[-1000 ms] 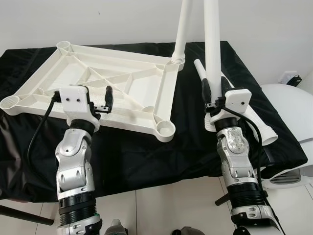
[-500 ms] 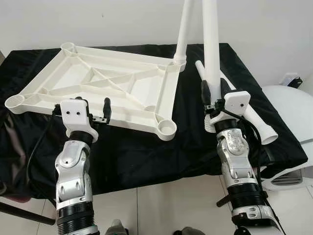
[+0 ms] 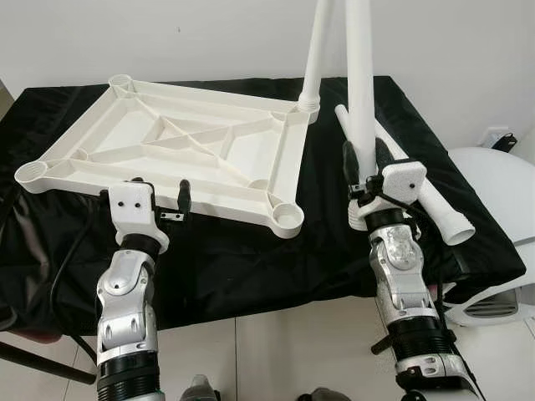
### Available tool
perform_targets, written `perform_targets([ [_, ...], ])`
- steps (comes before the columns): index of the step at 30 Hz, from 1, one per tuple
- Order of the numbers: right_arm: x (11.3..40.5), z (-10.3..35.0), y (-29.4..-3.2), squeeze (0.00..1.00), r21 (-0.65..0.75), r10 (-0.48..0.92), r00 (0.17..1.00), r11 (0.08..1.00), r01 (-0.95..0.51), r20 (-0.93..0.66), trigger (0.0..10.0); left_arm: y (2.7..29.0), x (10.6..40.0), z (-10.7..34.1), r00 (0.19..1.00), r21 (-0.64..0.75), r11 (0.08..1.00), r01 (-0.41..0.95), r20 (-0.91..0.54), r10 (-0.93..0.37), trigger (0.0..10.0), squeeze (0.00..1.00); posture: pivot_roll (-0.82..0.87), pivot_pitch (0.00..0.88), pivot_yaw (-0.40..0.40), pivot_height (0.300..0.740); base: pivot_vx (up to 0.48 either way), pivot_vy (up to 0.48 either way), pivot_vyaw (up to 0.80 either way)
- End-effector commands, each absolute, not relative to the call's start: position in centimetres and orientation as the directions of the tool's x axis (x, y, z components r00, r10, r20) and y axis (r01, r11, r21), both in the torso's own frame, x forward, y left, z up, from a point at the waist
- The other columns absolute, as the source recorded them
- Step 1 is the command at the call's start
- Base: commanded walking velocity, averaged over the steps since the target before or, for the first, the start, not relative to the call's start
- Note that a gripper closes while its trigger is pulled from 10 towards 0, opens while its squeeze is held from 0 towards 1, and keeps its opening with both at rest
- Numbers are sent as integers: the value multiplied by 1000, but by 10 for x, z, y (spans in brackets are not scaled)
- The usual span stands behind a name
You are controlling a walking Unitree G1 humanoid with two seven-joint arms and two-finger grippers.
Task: Building children table
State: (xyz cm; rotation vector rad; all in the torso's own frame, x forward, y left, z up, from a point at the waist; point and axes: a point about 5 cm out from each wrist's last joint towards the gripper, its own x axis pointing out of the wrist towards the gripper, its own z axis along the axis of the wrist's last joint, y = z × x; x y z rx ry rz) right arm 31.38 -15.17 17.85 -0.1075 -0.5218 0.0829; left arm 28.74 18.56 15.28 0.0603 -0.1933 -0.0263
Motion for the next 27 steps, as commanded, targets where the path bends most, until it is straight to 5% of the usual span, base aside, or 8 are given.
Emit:
perform_targets([
  [1,312,174,-154,0,-113,97,866,992,-47,490,10000,190,285,146,978,31,992,-119,179,111,10000,0,23,24,13,740,0,0,0],
  [27,309,159,-154,0,-88,77,885,995,-40,458,10000,187,288,150,975,33,996,-88,209,79,10000,0,25,34,10,740,0,0,0],
])
